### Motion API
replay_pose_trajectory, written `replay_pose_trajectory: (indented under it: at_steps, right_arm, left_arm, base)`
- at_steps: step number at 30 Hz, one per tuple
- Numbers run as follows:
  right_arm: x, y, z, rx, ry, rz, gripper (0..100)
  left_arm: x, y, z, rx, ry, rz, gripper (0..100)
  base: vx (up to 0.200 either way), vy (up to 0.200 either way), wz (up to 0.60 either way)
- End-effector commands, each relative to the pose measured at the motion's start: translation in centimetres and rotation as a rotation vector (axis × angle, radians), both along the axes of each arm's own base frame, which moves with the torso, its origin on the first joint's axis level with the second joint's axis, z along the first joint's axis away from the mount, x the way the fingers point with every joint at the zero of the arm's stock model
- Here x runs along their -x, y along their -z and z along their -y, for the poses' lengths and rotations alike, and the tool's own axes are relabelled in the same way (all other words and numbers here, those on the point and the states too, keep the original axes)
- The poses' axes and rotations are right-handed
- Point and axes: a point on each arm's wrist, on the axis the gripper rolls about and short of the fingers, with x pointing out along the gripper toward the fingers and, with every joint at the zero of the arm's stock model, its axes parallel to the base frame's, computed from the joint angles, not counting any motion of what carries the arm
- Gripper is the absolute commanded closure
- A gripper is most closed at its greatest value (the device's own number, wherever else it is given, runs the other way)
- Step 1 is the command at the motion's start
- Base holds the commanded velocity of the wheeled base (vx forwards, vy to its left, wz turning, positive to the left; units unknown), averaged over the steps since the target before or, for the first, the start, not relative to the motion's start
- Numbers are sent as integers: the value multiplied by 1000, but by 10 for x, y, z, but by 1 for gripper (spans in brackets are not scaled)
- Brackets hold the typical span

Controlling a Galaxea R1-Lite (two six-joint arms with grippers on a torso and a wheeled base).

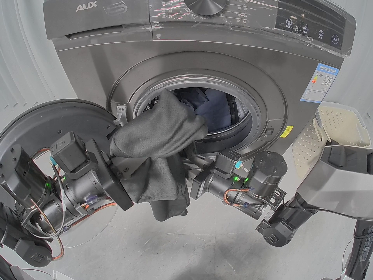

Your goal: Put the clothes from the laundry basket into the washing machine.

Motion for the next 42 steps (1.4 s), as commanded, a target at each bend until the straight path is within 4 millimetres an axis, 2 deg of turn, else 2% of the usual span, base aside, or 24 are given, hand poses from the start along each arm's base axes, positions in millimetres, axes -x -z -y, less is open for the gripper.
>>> replay_pose_trajectory:
  at_steps: [1,6,11,16,19,24,25,34,36,42]
  right_arm:
    - [-1,3,1,4,5,0,100]
    - [-6,-4,21,14,58,12,100]
    - [3,-30,57,-3,126,40,100]
    - [24,-38,79,16,145,20,100]
    - [44,-40,94,34,154,2,100]
    - [60,-43,106,39,161,-11,100]
    - [69,-41,111,43,162,-26,100]
    - [80,-37,115,57,159,-51,100]
    - [85,-28,114,85,143,-80,100]
    - [81,-13,105,119,134,-117,100]
  left_arm:
    - [0,2,0,-3,-1,-7,100]
    - [-1,5,-2,-11,-11,-20,100]
    - [-5,9,-5,-21,-28,-35,100]
    - [-6,9,-4,-21,-29,-37,100]
    - [-9,10,-6,-21,-44,-39,100]
    - [-10,7,-6,-14,-48,-32,100]
    - [-10,8,-6,-15,-48,-33,100]
    - [-10,10,-4,-17,-40,-42,100]
    - [-9,9,-3,-6,-30,-53,100]
    - [-9,5,-3,5,-27,-37,100]
  base:
    - [0,0,0]
    - [0,0,0]
    - [0,0,0]
    - [0,0,0]
    - [0,0,0]
    - [0,0,0]
    - [0,0,0]
    - [0,0,0]
    - [0,0,0]
    - [0,0,0]
